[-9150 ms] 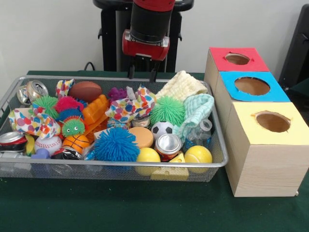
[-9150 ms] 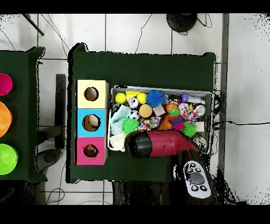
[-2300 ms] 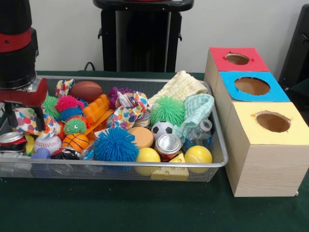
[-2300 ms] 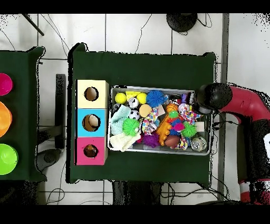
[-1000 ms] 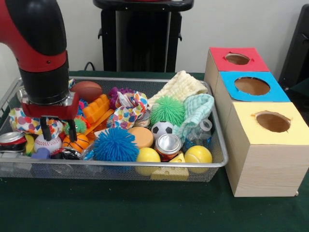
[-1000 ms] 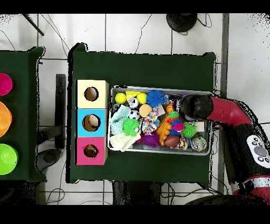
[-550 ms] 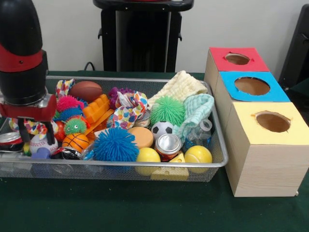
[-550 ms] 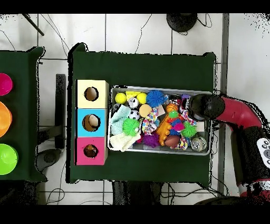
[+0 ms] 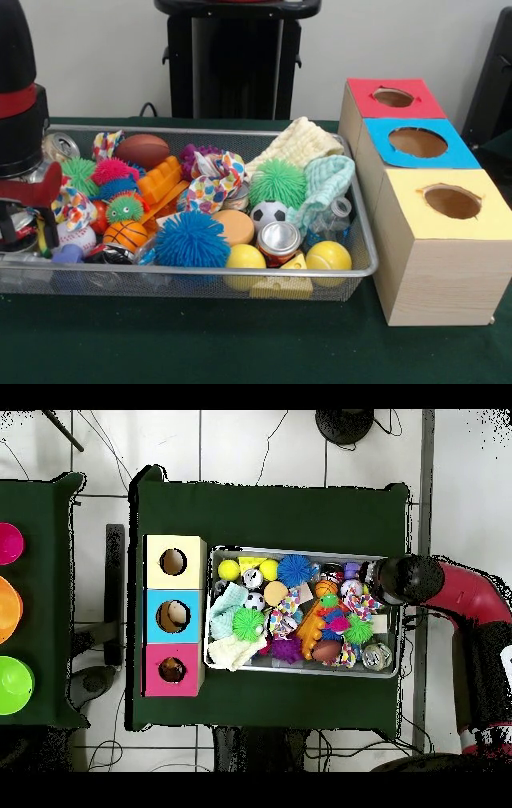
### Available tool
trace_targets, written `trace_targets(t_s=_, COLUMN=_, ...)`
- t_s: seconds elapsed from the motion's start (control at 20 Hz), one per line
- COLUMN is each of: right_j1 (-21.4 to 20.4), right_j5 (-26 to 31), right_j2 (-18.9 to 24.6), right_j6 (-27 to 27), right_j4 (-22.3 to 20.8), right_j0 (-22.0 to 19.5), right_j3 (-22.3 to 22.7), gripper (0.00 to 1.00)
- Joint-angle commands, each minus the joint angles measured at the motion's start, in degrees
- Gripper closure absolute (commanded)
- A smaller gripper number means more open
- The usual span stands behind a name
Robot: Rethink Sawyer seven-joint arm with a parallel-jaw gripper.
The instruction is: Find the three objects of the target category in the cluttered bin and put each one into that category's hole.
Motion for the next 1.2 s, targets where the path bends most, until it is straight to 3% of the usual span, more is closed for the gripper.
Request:
trace_targets(t_s=0.05, right_j1=2.5, right_j5=3.0, right_j2=1.9, right_j6=-17.6, right_j4=-5.4, right_j0=0.1, right_j3=0.2, gripper=0.00)
trace_targets(t_s=0.3, right_j1=1.6, right_j5=2.8, right_j2=1.5, right_j6=-17.3, right_j4=-5.2, right_j0=-0.5, right_j3=2.3, gripper=0.00)
trace_targets(t_s=0.75, right_j1=-7.1, right_j5=3.1, right_j2=0.0, right_j6=-15.1, right_j4=-4.0, right_j0=-2.2, right_j3=12.7, gripper=0.00)
trace_targets(t_s=1.2, right_j1=-8.2, right_j5=3.5, right_j2=0.5, right_j6=-14.3, right_j4=-4.7, right_j0=-2.3, right_j3=13.0, gripper=0.00)
